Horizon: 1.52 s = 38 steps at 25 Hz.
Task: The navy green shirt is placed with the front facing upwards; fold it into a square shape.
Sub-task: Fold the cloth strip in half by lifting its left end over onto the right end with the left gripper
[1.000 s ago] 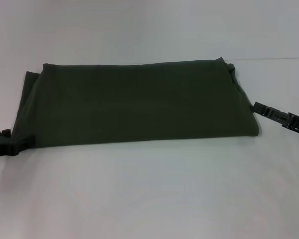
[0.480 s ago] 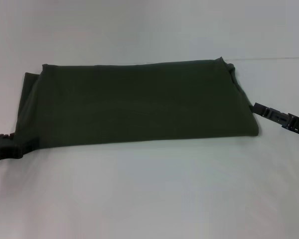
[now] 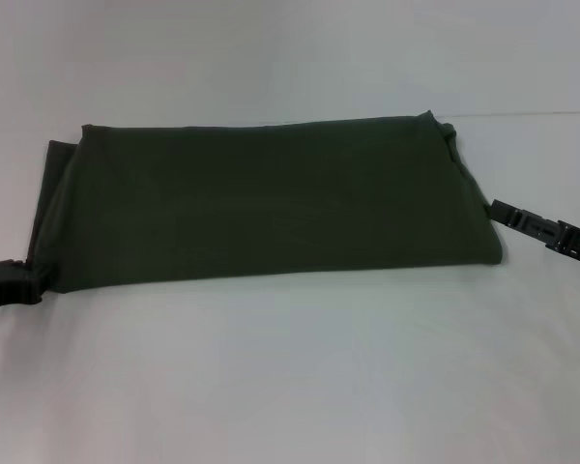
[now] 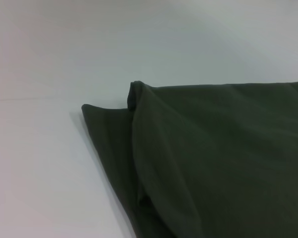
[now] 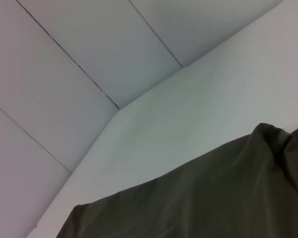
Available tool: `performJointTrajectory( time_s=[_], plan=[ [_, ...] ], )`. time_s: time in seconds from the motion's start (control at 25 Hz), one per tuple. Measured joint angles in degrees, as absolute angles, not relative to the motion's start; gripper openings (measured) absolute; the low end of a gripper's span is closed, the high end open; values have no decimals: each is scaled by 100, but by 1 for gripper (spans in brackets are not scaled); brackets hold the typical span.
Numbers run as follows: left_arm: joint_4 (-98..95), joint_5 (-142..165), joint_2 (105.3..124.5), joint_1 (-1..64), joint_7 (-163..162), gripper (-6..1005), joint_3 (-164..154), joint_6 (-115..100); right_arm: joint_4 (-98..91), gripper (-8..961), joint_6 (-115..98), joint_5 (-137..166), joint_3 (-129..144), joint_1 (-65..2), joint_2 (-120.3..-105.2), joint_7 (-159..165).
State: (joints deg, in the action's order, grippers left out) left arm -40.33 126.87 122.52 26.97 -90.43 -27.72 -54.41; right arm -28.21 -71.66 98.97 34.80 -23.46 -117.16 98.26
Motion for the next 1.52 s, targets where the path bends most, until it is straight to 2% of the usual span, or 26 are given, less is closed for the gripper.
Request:
performJointTrajectory(
  time_s=[0.24,0.44,0.72,1.0,1.28,1.52],
  plan=[
    [-4025,12691,12252,2708,-9039,166,-2785,-5431,-2821,883,-7191,9896,3479,-2346,-11712,9826],
    [-4030,12692,12252,2711,-9042,3,-2793,-5450,-2878,883,-7271,9905,3470,-2368,-11620,10017],
    [-4039,12690,12252,2709,-9044,3,-2796,-5465,-4146,884,-7384,10873,3480,-2560,-11385,12005],
    [-4043,12690,12246,2707,-9044,3,-2788,-5534,-4900,884,-7807,12967,3484,-3438,-11147,14383],
    [-4043,12691,12241,2707,-9044,3,-2800,-5549,-4614,883,-7799,14514,3639,-4268,-11216,15009],
    [-4043,12704,12226,2707,-9044,3,-2785,-5605,-4566,882,-7686,14817,4073,-4365,-11251,15309]
  ],
)
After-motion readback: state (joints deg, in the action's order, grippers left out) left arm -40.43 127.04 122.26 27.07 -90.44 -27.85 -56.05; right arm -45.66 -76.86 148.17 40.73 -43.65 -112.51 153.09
